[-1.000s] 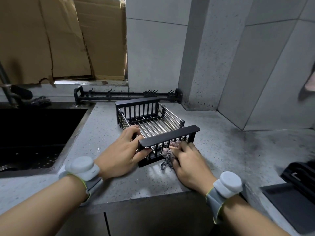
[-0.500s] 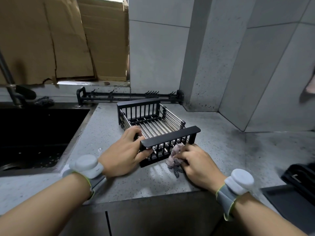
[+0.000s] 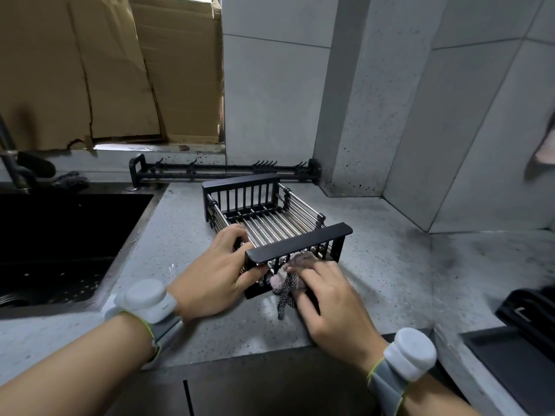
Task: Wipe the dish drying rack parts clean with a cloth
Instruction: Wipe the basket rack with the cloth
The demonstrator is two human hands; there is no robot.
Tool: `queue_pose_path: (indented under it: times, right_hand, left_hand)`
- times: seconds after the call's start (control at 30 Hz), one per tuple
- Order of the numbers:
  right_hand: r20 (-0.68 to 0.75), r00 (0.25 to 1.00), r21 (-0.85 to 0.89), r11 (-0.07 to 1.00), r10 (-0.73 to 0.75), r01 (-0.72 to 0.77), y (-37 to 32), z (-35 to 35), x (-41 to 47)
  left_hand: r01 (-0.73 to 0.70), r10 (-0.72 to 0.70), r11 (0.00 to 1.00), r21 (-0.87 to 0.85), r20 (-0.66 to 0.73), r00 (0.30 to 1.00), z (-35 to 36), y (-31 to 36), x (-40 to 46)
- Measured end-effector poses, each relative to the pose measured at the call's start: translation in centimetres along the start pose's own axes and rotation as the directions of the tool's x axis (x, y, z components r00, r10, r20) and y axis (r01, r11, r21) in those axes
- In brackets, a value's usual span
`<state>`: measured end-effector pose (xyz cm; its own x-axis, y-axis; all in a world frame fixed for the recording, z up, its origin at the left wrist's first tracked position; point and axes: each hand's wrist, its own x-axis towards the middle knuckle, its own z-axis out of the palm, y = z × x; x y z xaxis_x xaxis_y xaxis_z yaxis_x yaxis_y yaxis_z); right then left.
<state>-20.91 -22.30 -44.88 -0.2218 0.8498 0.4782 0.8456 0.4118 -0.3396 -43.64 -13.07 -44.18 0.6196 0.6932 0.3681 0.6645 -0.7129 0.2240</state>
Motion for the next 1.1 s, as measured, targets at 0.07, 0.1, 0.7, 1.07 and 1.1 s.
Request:
queue_pose_path:
  times: [0.07, 0.1, 0.7, 1.07, 1.1]
  right_hand:
    - [-0.05, 0.998, 0.02, 0.999, -0.024, 0.025, 0.0, 0.1, 0.0]
    - [-0.069, 0.997, 0.024, 0.999, -0.021, 0.023, -0.1, 0.2, 0.1]
    - [0.143, 0.989, -0.065, 0.998, 0.026, -0.017, 1.2, 0.4, 2.4]
    - [-0.112, 0.994, 0.18, 0.983, -0.009, 0.029, -0.5, 0.2, 1.1]
    - [-0.103, 0.995, 0.168, 0.986, -0.002, 0.019, -0.4, 0.6, 1.2]
  left_hand:
    - [-0.005, 0.005, 1.0, -0.002, -0.002, 1.0, 0.1, -0.1, 0.1]
    - [-0.006, 0.006, 1.0, -0.003, -0.002, 1.0, 0.2, -0.1, 0.1]
    - [0.007, -0.007, 1.0, -0.018, -0.008, 1.0, -0.1, -0.3, 0.2]
    - [0.017, -0.017, 0.999, -0.034, -0.012, 1.0, 0.1, -0.2, 0.3]
    - [0.014, -0.014, 0.999, -0.034, -0.013, 1.0, 0.1, -0.2, 0.2]
